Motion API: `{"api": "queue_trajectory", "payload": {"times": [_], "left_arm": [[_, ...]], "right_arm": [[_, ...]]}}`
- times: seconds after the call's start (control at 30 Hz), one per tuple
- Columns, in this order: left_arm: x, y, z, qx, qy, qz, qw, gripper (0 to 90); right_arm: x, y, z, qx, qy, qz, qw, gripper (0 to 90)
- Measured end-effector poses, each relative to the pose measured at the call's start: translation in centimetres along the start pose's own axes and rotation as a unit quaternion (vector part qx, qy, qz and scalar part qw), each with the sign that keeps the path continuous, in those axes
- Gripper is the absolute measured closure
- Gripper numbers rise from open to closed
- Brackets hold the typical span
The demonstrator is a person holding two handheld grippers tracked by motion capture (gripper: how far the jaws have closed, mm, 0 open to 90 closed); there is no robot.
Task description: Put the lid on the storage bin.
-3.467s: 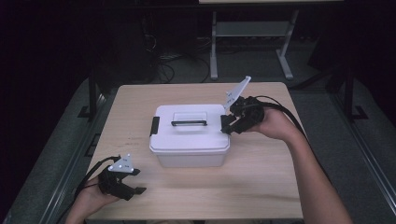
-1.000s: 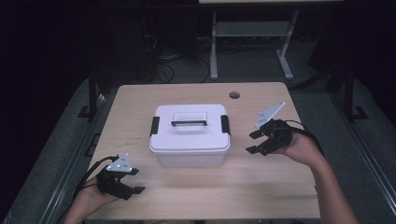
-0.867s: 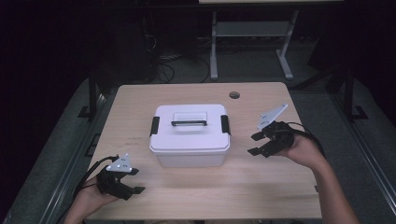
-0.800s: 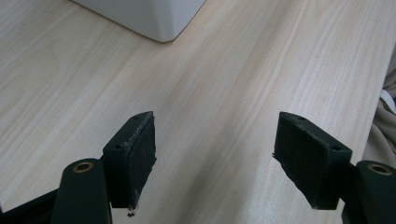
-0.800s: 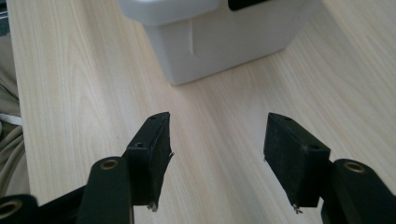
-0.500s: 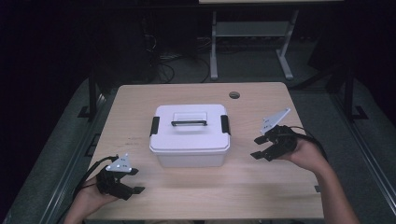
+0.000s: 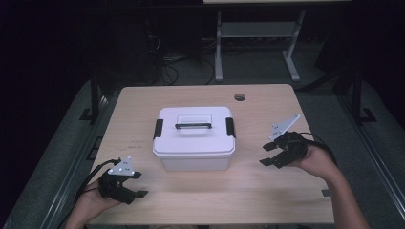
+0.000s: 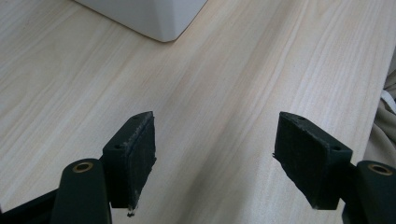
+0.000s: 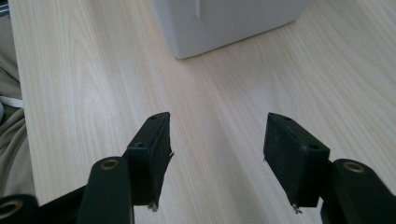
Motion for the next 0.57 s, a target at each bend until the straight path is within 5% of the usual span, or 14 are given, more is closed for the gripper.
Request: {"api": "queue_trajectory", "payload": {"times": [0.57], "left_arm": [[-0.1,-0.1,0.1,-0.001,0.003,0.004,1.0000,28.9]], "right_arm": [[1.3,0.2,0.8,-0.008,0.000,0.004,1.0000,38.8]]}}
Point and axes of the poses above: each handheld gripper's, and its own axes: z roughly forward along the jaws, x roughly out of its underside, y roughly to its left, the point moved 1 cm from there along z, roughly forward along the jaws, and after that the axes turned 5 degrees about -x, right-handed, at the moved point
